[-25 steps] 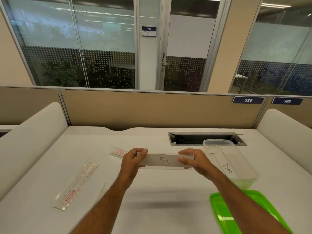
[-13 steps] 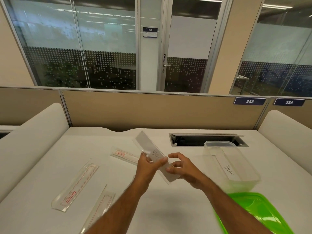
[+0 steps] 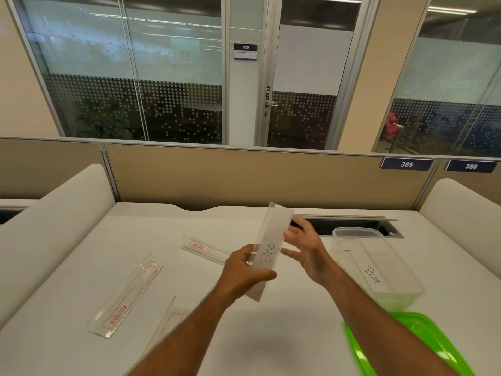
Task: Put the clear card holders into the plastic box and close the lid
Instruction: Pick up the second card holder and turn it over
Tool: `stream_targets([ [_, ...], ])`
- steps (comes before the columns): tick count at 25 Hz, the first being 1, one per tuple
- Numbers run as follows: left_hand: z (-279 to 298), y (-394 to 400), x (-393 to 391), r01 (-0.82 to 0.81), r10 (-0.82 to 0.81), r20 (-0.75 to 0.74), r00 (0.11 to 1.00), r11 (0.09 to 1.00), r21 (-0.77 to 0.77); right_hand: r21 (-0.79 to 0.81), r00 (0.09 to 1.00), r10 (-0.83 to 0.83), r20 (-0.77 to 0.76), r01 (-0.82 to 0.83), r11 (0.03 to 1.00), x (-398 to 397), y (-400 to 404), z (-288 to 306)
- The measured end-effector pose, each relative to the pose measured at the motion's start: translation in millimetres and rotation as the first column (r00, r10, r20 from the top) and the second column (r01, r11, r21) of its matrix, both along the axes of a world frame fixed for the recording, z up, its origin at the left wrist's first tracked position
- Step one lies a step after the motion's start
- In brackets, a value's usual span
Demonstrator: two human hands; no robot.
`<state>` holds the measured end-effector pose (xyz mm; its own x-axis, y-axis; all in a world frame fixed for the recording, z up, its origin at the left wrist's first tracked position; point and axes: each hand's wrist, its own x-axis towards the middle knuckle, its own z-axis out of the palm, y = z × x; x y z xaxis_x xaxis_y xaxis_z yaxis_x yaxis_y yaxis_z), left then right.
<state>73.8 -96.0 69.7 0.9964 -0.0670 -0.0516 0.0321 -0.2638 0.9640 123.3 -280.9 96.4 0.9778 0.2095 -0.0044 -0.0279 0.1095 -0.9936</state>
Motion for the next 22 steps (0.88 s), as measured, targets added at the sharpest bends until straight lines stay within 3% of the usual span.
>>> stream_targets([
  [5,-1,19,0,0.155,-0.16,0.008,0.987,0.97,0.185,0.082,0.998,-0.056,-0.004,0.056,0.995,11,-10,8],
  [8,0,33,3,0.17,-0.18,0.023,0.983,0.96,0.224,0.09,0.998,-0.057,0.001,0.057,0.994,11,-16,3],
  [12,8,47,9,0.001,-0.001,0.098,0.995,1.0,-0.004,0.139,0.993,-0.118,-0.01,0.119,0.983,8,-23,-2],
  [17,20,53,18,-0.144,0.209,0.136,0.968,0.914,-0.379,0.198,0.987,-0.161,-0.004,0.159,0.967,8,-24,0],
  [22,31,46,25,-0.185,0.295,0.168,0.941,0.86,-0.476,0.249,0.988,-0.15,0.04,0.135,0.959,12,-24,10],
])
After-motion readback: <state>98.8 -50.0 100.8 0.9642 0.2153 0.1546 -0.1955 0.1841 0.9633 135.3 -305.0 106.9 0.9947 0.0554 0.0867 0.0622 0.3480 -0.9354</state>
